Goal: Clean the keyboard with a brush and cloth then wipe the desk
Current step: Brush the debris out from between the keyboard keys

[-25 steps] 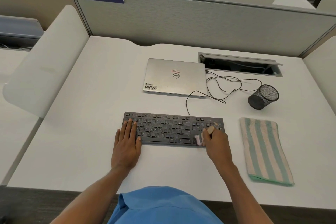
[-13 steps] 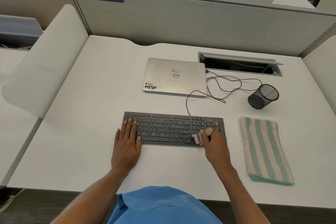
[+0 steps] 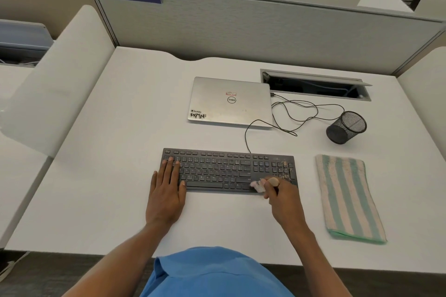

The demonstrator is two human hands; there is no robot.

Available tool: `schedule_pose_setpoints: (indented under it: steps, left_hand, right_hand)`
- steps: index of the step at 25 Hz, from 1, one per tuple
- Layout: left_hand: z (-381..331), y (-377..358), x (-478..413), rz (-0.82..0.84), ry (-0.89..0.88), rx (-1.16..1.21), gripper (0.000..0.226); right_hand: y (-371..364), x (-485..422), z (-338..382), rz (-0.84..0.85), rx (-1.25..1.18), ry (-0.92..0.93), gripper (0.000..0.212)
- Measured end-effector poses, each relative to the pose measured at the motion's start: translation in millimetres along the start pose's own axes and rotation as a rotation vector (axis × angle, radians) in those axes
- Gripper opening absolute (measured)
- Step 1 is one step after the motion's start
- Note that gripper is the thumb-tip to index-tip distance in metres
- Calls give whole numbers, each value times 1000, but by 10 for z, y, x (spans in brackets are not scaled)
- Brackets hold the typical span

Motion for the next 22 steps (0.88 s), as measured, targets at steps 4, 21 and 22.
schedule_pose_setpoints:
  steps: [4, 21, 22]
  left_hand:
    - [-2, 3, 2, -9, -4, 4, 65]
    - [5, -17, 0, 5, -2, 1, 65]
    - [2, -18, -1, 5, -3, 1, 65]
  right_hand:
    - [4, 4, -95, 46, 81, -36, 17]
    - [217, -637, 165, 89, -24, -107, 20]
    - [206, -658, 206, 82, 2, -81, 21]
Point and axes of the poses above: each hand's wrist, its own x-axis away from the middle knuckle, its own y-axis out of the back of the hand, z = x × y, the point moved 10 cm from there along -x, towards the middle knuckle, and after that the axes turned 8 degrees about z, right-handed, at the moved point
